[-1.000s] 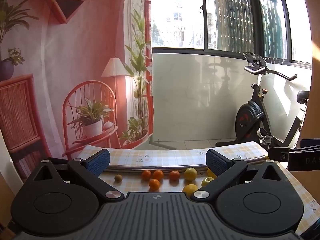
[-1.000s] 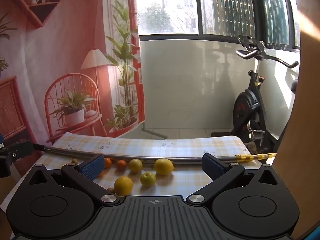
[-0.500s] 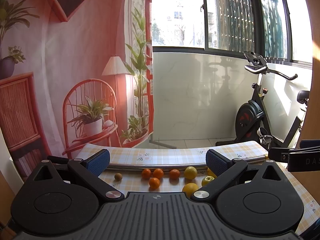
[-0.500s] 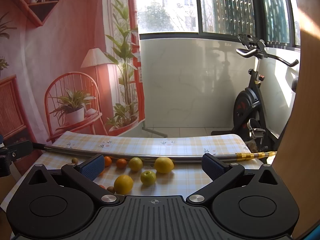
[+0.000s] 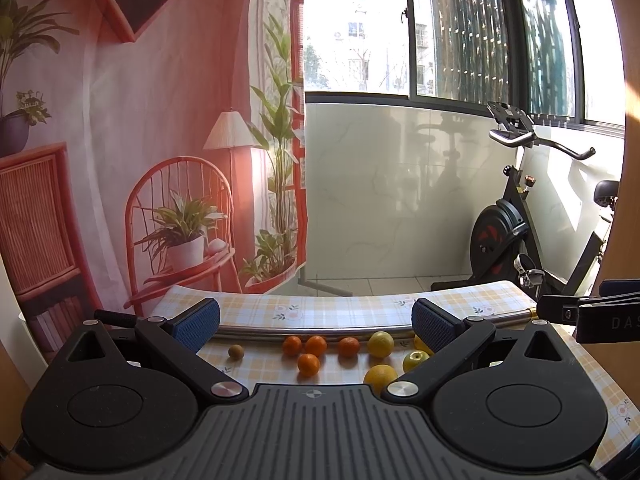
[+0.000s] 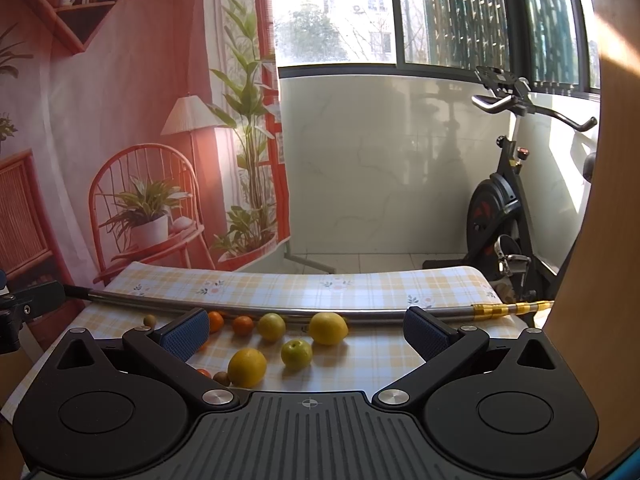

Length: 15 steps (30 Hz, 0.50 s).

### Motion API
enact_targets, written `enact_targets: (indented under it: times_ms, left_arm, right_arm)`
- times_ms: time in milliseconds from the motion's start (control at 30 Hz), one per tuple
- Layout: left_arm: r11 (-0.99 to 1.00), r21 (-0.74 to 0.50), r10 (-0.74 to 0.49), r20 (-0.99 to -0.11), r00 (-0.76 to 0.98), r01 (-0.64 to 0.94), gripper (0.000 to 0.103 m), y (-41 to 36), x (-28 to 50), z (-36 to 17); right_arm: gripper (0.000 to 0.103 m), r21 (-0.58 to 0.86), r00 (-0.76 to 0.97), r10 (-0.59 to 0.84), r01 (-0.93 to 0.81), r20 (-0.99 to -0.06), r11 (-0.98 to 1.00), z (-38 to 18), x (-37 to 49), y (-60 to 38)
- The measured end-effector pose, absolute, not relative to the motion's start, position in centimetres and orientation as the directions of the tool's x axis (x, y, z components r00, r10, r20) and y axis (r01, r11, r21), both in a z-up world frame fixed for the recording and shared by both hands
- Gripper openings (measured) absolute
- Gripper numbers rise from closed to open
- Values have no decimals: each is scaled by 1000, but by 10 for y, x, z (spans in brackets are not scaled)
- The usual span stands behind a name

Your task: Organize fruits

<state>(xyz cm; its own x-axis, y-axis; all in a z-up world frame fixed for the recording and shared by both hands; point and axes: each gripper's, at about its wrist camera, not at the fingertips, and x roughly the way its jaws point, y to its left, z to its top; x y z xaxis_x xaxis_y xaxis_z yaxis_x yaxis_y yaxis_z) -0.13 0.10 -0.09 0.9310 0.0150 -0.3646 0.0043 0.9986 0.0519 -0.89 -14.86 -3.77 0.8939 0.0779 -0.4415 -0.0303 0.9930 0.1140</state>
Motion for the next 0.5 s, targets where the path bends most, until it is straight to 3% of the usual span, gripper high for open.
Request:
enact_targets:
  times_ms: [500]
  left_arm:
    - [999, 52, 15, -365, 931, 4, 103, 1, -1, -2]
  right_arm:
    - [103, 115, 893, 78, -30, -443, 993, -39, -9, -147]
